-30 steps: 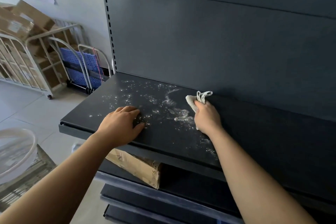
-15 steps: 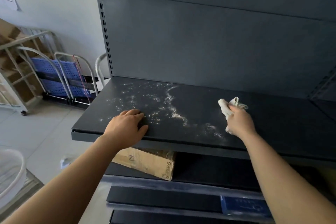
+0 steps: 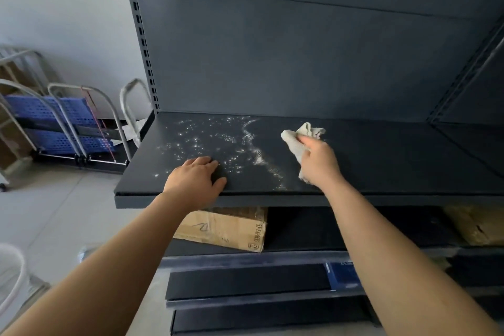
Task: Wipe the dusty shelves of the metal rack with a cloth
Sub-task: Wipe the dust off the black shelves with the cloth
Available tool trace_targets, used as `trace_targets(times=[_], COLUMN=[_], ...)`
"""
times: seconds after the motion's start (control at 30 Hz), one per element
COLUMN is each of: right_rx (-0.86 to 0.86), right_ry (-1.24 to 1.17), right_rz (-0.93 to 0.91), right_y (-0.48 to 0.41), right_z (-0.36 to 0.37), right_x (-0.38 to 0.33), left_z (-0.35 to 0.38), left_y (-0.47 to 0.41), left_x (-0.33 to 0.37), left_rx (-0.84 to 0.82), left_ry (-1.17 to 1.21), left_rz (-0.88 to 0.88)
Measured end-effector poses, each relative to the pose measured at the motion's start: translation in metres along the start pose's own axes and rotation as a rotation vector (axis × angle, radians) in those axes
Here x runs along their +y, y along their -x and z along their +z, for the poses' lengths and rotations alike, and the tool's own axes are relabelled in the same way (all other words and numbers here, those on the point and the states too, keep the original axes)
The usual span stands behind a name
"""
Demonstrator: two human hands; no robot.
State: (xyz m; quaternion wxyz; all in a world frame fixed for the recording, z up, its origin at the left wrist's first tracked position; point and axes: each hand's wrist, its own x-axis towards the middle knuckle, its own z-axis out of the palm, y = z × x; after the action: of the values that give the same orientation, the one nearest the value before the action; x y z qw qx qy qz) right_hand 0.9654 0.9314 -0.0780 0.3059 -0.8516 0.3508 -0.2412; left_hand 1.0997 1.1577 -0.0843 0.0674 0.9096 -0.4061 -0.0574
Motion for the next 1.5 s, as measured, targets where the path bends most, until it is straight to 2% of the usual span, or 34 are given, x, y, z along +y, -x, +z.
trace_targets(times=[0.13, 0.23, 0.33, 0.43, 0.5, 0.63, 0.7, 0.77, 0.83, 0.97, 1.2, 1.37, 1.5], right_rx=[0.006, 0.097, 0.099, 0.001, -0.058, 0.064, 0.056, -0.061, -0.115, 0.05, 0.275, 0.298, 0.186], right_ry=[0.196, 0.426, 0.435, 0.255, -0.01, -0.382, -0.297, -0.05, 0.005, -0.085, 0.089, 0.121, 0.226], right_rz=[0.178, 0.071, -0.056, -0.163, -0.104, 0.097, 0.102, 0.045, 0.054, 0.115, 0.267, 0.248, 0.174], right_y=[0.016, 0.033, 0.044, 0.055, 0.05, 0.021, 0.015, 0.013, 0.002, -0.025, -0.053, -0.093, -0.127], right_z=[-0.028, -0.01, 0.016, 0.033, 0.032, 0.005, 0.003, 0.015, 0.015, -0.015, -0.043, -0.03, -0.002], right_x=[0.045, 0.042, 0.018, -0.01, -0.022, -0.024, -0.016, -0.002, 0.004, 0.019, 0.081, 0.092, 0.076], left_z=[0.002, 0.003, 0.005, 0.004, 0.002, -0.003, -0.003, -0.004, -0.004, -0.008, -0.006, -0.005, -0.001], left_y=[0.0, 0.0, 0.0, 0.0, 0.0, -0.004, -0.007, -0.011, -0.017, -0.034, -0.068, -0.087, -0.096], left_x=[-0.003, -0.004, -0.004, -0.004, -0.003, -0.004, -0.002, 0.002, 0.004, 0.008, 0.02, 0.017, 0.012], left_rx=[0.002, 0.004, 0.005, 0.006, -0.01, -0.02, -0.007, -0.013, -0.013, -0.01, -0.025, -0.002, 0.033], left_ry=[0.002, 0.002, 0.003, 0.008, 0.005, 0.004, 0.01, 0.016, 0.011, -0.003, -0.011, -0.001, 0.024], left_rz=[0.014, 0.02, 0.024, 0.022, 0.023, 0.019, 0.009, 0.004, -0.001, -0.01, -0.04, -0.085, -0.118])
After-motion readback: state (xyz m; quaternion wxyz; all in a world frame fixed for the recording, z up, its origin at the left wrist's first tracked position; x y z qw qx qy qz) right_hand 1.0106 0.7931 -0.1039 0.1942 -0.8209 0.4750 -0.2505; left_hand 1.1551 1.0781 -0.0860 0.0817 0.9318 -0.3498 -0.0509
